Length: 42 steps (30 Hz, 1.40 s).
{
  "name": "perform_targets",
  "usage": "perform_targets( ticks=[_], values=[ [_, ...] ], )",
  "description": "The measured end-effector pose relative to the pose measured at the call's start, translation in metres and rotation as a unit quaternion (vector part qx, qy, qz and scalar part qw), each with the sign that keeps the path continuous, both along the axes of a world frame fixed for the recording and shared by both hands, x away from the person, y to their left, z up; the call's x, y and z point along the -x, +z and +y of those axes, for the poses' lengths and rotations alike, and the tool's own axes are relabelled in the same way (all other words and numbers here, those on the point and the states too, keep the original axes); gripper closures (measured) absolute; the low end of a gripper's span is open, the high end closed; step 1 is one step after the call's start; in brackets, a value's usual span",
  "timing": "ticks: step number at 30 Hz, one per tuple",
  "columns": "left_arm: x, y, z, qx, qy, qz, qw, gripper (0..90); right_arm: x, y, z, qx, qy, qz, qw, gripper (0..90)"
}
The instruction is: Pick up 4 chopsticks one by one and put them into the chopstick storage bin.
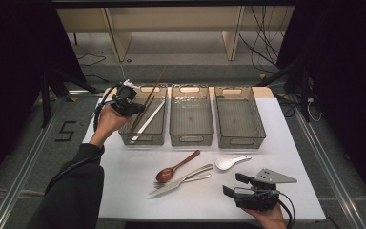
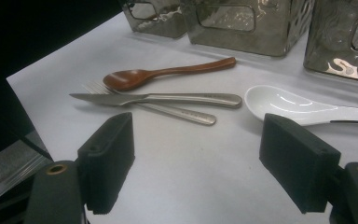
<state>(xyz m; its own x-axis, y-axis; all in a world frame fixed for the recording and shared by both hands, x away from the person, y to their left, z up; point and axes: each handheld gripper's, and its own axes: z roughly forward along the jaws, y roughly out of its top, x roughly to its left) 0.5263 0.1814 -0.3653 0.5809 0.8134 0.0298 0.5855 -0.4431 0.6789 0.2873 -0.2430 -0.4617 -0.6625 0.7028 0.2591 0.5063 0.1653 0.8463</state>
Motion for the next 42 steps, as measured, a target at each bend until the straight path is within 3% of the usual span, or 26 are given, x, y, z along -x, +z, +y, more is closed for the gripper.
perform_targets(
  ticks=[12,23,25,33,42],
  values=[
    [-0.013,-0.029,0.011,-0.015,0.042,0.021,0.9988,84.1,0.000,0.000,0.000,-0.001,-0.001,0.001,1.0000,27.0],
    [-0.014,-0.043,0.013,-0.021,0.054,0.049,0.9971,82.4,0.000,0.000,0.000,-0.002,-0.001,0.001,1.0000,27.0],
    [-0.014,-0.043,0.013,-0.024,0.057,0.053,0.9967,74.6,0.000,0.000,0.000,-0.002,-0.001,0.003,1.0000,27.0],
    [-0.001,-0.032,0.016,0.015,0.060,0.056,0.9965,52.6,0.001,0.000,0.000,-0.001,-0.002,0.003,1.0000,27.0],
    [0.037,-0.015,0.013,0.065,0.052,0.039,0.9957,33.5,0.001,0.000,0.000,0.000,-0.003,0.003,1.0000,27.0]
  ],
)
